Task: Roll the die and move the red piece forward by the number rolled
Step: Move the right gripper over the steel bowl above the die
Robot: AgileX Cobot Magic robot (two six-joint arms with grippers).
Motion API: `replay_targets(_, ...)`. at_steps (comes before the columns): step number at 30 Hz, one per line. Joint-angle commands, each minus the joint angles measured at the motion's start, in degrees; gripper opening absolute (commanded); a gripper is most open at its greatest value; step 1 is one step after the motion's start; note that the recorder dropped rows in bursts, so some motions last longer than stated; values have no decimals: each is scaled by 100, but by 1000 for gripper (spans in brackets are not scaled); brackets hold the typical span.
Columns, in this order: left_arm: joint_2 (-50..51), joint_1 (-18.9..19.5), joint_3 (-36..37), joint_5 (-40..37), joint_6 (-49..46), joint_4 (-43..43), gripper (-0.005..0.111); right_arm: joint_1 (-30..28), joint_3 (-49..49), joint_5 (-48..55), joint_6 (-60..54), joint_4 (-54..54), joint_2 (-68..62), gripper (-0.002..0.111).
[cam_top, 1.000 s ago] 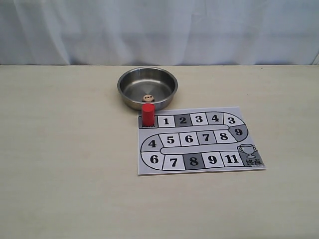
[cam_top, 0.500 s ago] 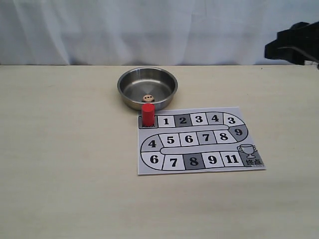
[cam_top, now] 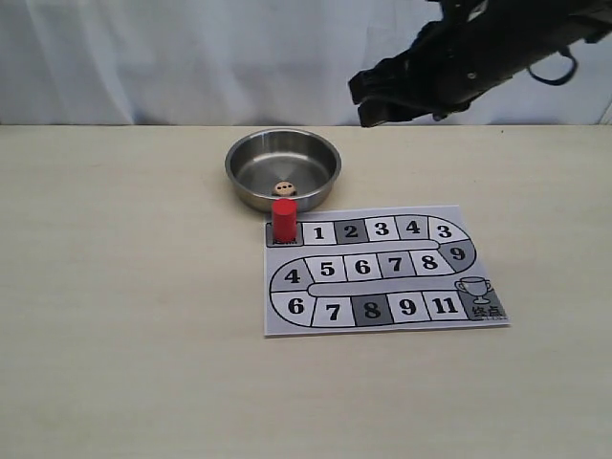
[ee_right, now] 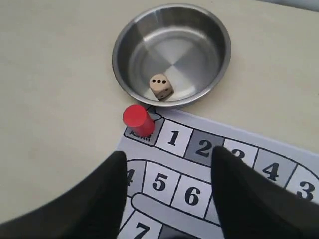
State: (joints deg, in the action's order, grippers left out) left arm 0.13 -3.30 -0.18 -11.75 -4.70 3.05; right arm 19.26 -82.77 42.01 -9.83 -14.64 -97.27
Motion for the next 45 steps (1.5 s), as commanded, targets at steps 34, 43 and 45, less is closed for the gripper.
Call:
replay_targets(34,-13,-9,18,52,21,10,0,682,-3486,-97,1954,1110,-3794,62)
replay_targets(43,-13,-9,18,52,21,10,0,686,-3955,55,2419,1117,-4119,62)
replay_targets(45,-13,-9,18,52,21,10,0,686,-3982,55,2565,1117,-4190,62)
